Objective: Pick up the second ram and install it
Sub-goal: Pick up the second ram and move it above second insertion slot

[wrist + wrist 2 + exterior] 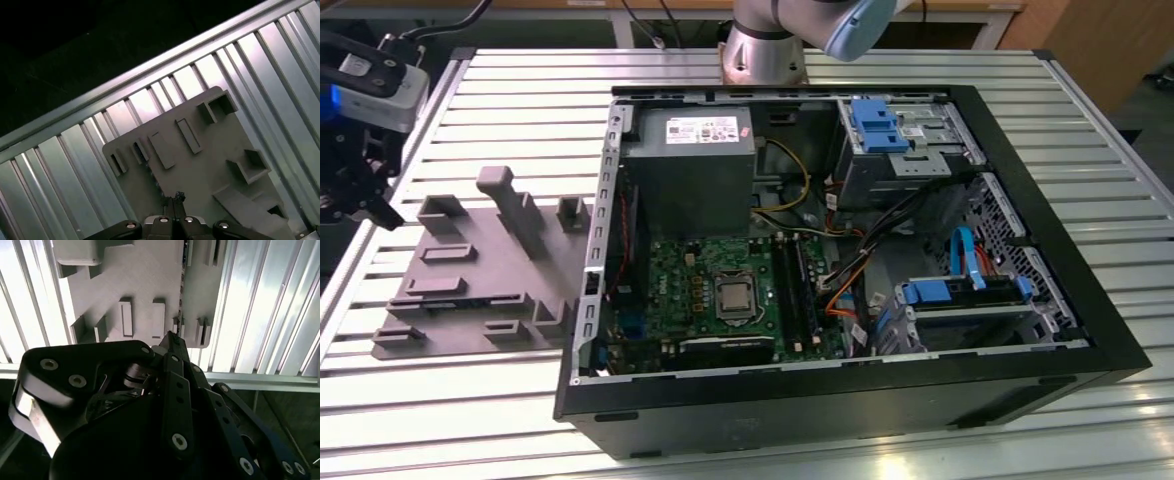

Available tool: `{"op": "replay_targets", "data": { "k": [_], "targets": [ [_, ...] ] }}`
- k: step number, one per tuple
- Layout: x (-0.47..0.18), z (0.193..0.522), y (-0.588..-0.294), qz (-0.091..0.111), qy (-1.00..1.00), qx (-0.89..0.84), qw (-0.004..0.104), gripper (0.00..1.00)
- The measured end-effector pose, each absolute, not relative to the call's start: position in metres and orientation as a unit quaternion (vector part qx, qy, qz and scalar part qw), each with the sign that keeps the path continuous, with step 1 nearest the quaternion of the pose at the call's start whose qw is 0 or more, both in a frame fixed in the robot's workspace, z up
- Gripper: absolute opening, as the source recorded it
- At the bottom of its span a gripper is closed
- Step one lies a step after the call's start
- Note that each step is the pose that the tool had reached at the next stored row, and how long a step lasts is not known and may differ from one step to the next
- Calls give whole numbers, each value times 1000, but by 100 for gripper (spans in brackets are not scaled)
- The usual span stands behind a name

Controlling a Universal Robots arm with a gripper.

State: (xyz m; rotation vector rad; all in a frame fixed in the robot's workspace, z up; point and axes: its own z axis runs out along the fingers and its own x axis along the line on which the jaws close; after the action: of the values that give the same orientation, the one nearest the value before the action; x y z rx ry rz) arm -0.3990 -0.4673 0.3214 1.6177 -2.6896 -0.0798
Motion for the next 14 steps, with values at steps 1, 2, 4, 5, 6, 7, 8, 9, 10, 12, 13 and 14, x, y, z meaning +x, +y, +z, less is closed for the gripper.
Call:
{"op": "replay_targets", "data": {
  "k": [1,2,4,5,6,7,8,9,10,12,13,14],
  "targets": [
    [-399,321,-467,-25,-853,522,1,11],
    [-399,321,-467,-25,-848,529,1,11],
    [-399,321,-467,-25,-839,543,2,11],
    [-399,321,-467,-25,-835,550,2,11],
    [-399,321,-467,-25,-831,556,2,11],
    [-399,321,-467,-25,-826,563,2,11],
    [-399,321,-467,-25,-822,569,3,11],
    [-399,321,-467,-25,-817,576,3,11],
    [-399,321,-467,-25,-812,583,3,11],
    [-399,321,-467,-25,-803,595,3,11],
    [-399,321,-467,-25,-799,601,4,11],
    [-399,321,-467,-25,-794,607,4,11]
  ]
}}
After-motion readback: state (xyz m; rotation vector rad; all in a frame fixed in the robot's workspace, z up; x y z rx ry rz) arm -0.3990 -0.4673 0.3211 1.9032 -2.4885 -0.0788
